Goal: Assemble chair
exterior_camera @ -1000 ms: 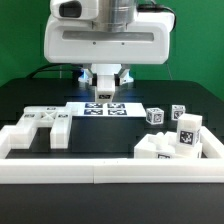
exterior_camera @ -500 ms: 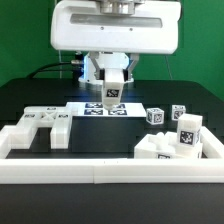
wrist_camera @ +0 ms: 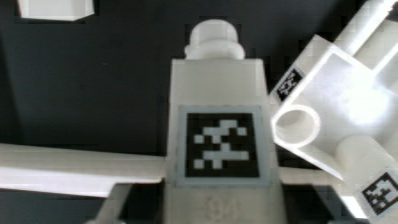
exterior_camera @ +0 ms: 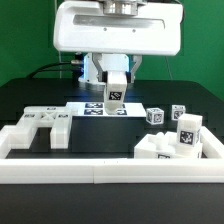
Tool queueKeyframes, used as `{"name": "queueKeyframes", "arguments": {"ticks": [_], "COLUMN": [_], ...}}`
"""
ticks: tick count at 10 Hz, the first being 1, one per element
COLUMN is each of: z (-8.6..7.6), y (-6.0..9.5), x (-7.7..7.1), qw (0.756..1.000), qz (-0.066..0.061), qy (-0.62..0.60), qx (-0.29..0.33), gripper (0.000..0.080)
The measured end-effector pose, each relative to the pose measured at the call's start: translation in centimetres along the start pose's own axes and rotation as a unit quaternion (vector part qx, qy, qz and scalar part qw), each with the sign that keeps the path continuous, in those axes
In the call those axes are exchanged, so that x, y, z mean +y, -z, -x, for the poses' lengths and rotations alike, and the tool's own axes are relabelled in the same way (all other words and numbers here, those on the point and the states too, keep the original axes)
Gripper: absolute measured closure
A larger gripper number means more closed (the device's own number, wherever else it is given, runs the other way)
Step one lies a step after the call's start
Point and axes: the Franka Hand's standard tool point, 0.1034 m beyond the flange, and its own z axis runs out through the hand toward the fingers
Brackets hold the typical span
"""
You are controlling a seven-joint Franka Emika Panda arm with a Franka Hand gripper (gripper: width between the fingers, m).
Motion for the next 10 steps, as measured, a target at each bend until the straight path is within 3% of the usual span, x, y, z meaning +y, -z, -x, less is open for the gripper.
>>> {"name": "queueKeyframes", "arguments": {"ticks": [1, 3, 4, 5, 8, 10], "z": [-0.2, -2.4, -3.7, -3.9, -4.1, -4.4], "y": [-0.2, -0.1, 0.0, 0.1, 0.0, -0.2], "x": [-0.5, -2.9, -3.3, -3.4, -3.2, -2.5], "qw": [1.0, 1.0, 1.0, 1.0, 0.999, 0.994], "qz": [-0.002, -0.013, -0.02, -0.021, -0.016, 0.0], "qy": [-0.002, -0.006, 0.004, 0.005, 0.004, 0.003], "qx": [-0.001, 0.001, 0.011, 0.012, 0.03, 0.108], "gripper": [0.0508, 0.0508, 0.0508, 0.0508, 0.0508, 0.0508]}}
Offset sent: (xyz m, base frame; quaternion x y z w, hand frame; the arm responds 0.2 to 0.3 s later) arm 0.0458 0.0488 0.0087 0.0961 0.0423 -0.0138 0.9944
